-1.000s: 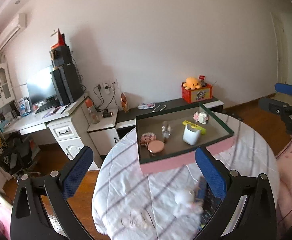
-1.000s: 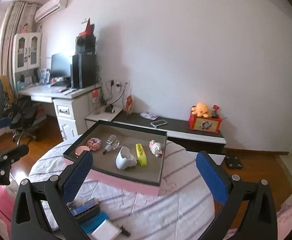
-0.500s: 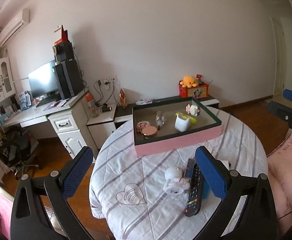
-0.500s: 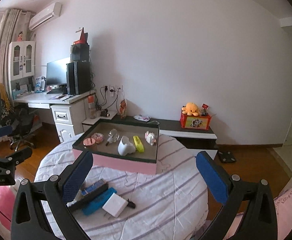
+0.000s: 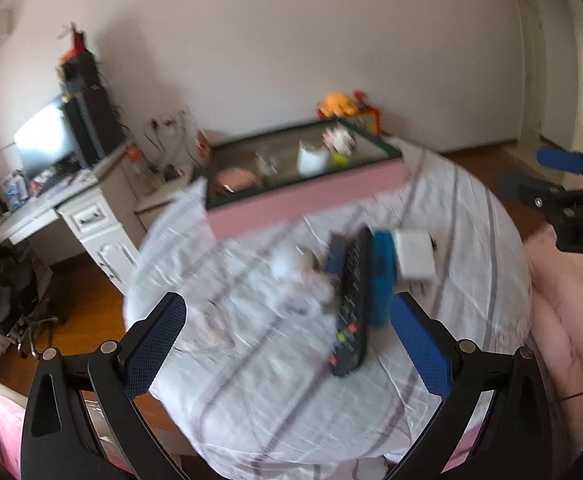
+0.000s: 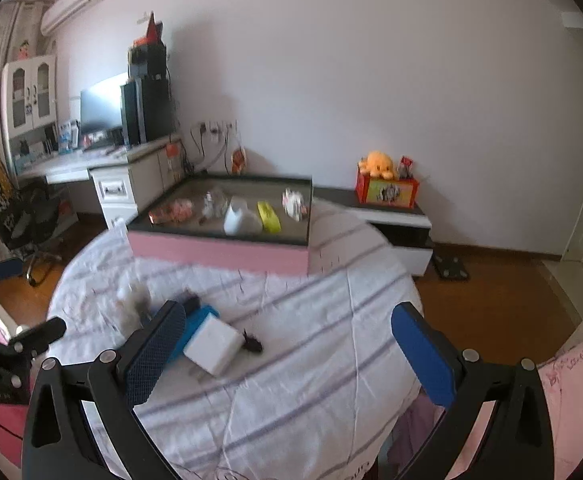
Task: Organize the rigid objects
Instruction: 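Grasp the black TV remote with left gripper while right gripper approaches the white charger, then close right gripper on the white charger block beside the blue case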
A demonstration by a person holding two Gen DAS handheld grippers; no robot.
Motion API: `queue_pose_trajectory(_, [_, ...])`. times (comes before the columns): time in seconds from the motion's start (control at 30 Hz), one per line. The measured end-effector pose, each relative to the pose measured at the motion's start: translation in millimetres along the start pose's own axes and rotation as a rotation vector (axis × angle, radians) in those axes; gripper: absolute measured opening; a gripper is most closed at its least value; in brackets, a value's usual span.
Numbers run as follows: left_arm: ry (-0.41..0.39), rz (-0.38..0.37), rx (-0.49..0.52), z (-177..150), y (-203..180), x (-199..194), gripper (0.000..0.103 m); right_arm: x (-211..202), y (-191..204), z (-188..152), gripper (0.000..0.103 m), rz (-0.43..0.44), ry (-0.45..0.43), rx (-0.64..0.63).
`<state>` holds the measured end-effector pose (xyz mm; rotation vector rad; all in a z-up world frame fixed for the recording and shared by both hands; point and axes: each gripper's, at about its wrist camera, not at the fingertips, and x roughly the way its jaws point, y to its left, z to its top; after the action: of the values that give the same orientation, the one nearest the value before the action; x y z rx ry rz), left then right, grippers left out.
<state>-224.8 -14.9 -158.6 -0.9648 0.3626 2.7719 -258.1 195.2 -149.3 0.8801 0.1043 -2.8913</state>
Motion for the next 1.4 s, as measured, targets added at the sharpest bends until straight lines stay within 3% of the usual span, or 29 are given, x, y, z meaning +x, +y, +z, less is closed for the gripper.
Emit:
queue_pose_trajectory(0.3, [0.122, -0.052, 0.026, -18, -22, 50, 0.098, 25, -10, -25, 0.103, 0.015, 0.087, 0.027])
queue_pose_trajectory(0.4, [0.148, -0.078, 0.022, -19, -24, 60, 0.084, 31, -14, -30, 0.103, 0.026, 0.105, 0.037])
queue_pose_trajectory(0.53, [0.207, -0.136, -0.022, -19, -24, 75, 0.056, 37, -18, -34, 0.103, 0.031, 0.121, 0.046])
queue_pose_trajectory(0.6, [0.209, -0.164, -0.026, -20, -26, 78, 0.049, 39, -20, -36, 0.103, 0.032, 0.125, 0.050])
queue_pose_trajectory(0.73, [0.196, -0.220, -0.047, -18, -26, 81, 0.024, 45, -21, -39, 0.103, 0.037, 0.147, 0.058])
queue_pose_trajectory(0.83, [0.199, -0.225, -0.081, -19, -20, 78, 0.018, 48, -19, -42, 0.103, 0.046, 0.162, 0.051])
queue_pose_trajectory(1.0, [0.189, -0.224, -0.105, -27, -4, 59, 0.017, 54, -16, -45, 0.103, 0.058, 0.182, 0.045])
queue_pose_trajectory(1.3, [0.204, -0.219, -0.090, -13, -9, 82, 0.020, 61, -9, -45, 0.103, 0.072, 0.195, 0.036])
queue_pose_trajectory(1.4, [0.183, -0.231, -0.095, -8, -11, 87, 0.016, 64, -8, -44, 0.103, 0.074, 0.200, 0.032])
